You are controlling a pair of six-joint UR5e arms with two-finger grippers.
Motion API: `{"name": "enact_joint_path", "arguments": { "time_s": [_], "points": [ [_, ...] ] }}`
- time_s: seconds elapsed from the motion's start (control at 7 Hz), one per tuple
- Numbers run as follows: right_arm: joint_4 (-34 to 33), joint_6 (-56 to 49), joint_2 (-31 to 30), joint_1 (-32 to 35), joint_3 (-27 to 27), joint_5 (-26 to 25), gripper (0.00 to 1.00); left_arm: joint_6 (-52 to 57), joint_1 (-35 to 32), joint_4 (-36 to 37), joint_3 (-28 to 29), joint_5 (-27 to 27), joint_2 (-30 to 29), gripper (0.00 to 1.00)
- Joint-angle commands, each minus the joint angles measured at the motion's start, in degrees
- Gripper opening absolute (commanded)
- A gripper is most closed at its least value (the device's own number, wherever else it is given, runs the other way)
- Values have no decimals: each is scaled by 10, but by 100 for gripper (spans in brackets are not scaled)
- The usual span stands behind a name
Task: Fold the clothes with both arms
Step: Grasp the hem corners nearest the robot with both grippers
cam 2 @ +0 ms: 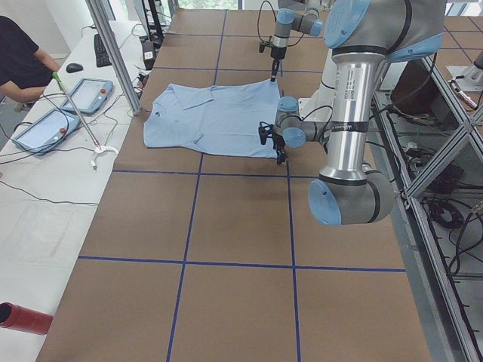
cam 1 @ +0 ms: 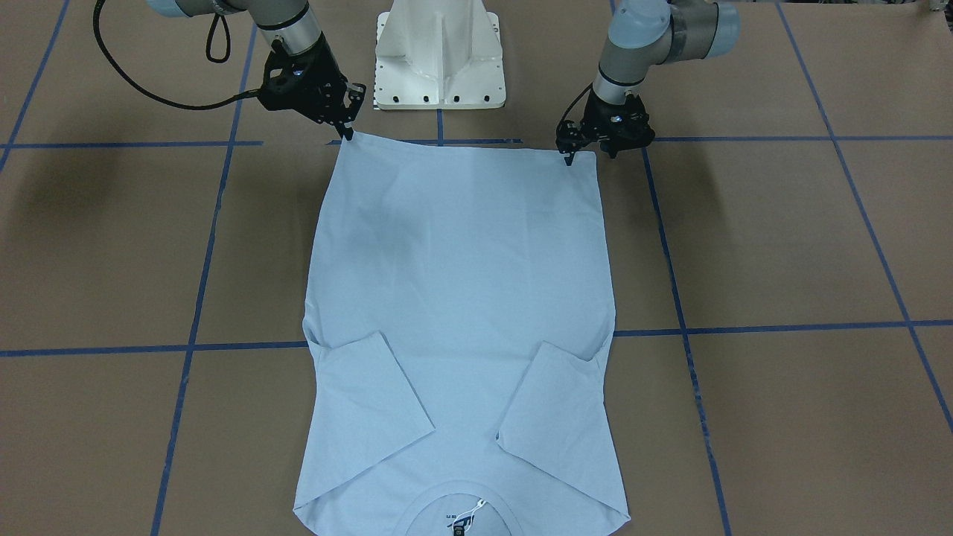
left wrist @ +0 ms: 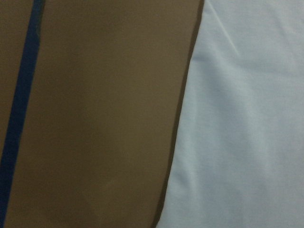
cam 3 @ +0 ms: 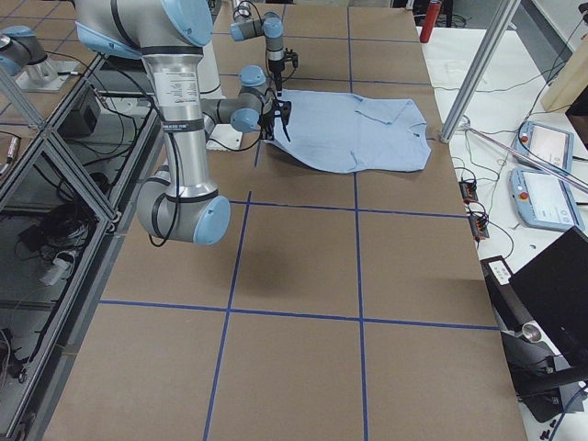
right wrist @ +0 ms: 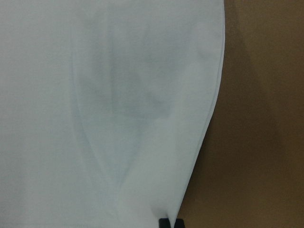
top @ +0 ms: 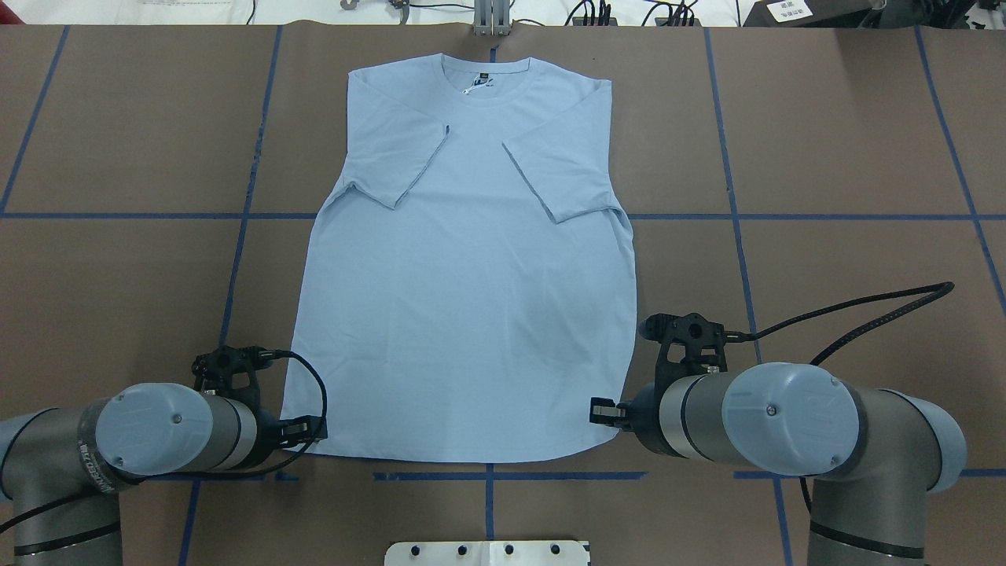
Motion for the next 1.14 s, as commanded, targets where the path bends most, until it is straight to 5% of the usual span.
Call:
{"name": "enact_joint_path", "arguments": {
  "time_s": [0.0,0.29,0.71,1.0],
  "points": [
    [0,0,0,2,0,1,0,0,-1,0,-3,3,0,92],
    [0,0,0,4,1,2,0,0,0,0,-3,3,1,82],
    [0,0,1,8,3,5,0,-23,1,0,-3,3,1,44],
    [0,0,-2,8,3,5,0,-24,1,4,-10,3,1,31]
  ]
}}
